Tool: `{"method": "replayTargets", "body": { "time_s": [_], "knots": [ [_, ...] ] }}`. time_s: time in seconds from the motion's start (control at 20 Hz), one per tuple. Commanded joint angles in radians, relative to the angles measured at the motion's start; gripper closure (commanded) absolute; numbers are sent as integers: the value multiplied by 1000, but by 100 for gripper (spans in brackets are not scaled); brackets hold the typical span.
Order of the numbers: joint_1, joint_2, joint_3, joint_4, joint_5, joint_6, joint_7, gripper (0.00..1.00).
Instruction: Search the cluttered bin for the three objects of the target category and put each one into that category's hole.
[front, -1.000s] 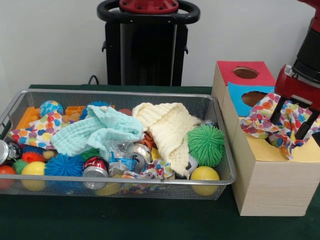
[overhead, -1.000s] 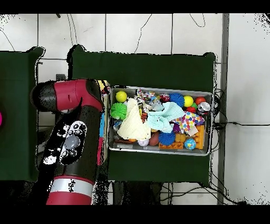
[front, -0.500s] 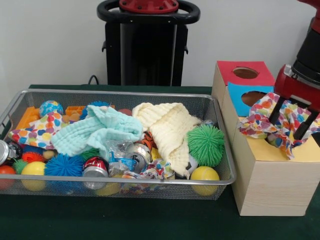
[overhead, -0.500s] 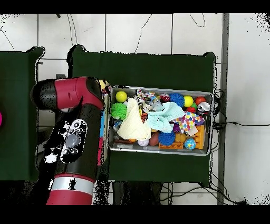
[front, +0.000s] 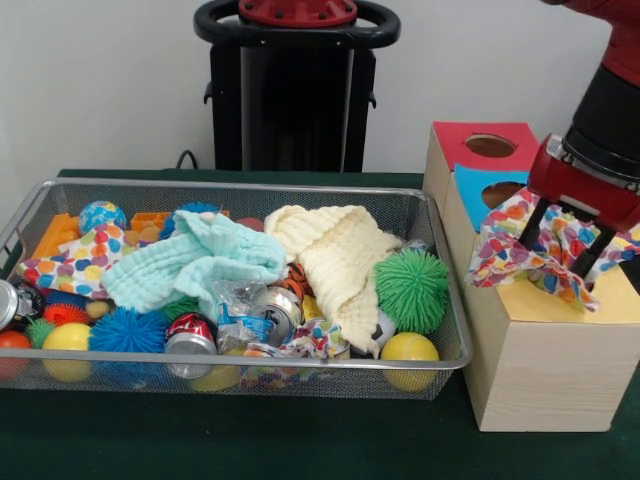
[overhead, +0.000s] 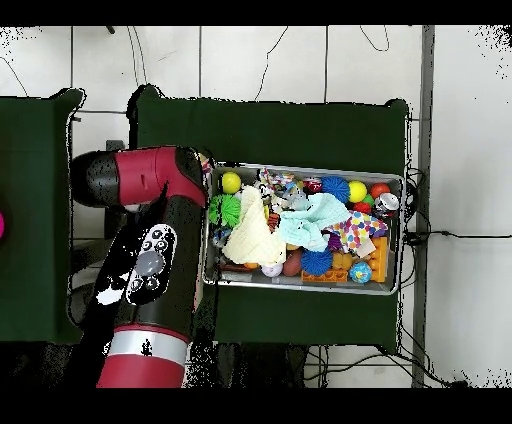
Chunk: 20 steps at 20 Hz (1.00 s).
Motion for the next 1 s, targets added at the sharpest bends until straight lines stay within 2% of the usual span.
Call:
{"method": "replayTargets", "body": {
  "time_s": [0.05, 0.2, 0.7, 1.0],
  "knots": [
    [-41, 9, 69, 194, -44, -39, 43, 0],
    [-37, -15, 74, 214, -41, -60, 42, 0],
    [-18, -24, 68, 208, -31, -106, 78, 0],
    [-37, -30, 95, 207, -19, -134, 55, 0]
  ]
}}
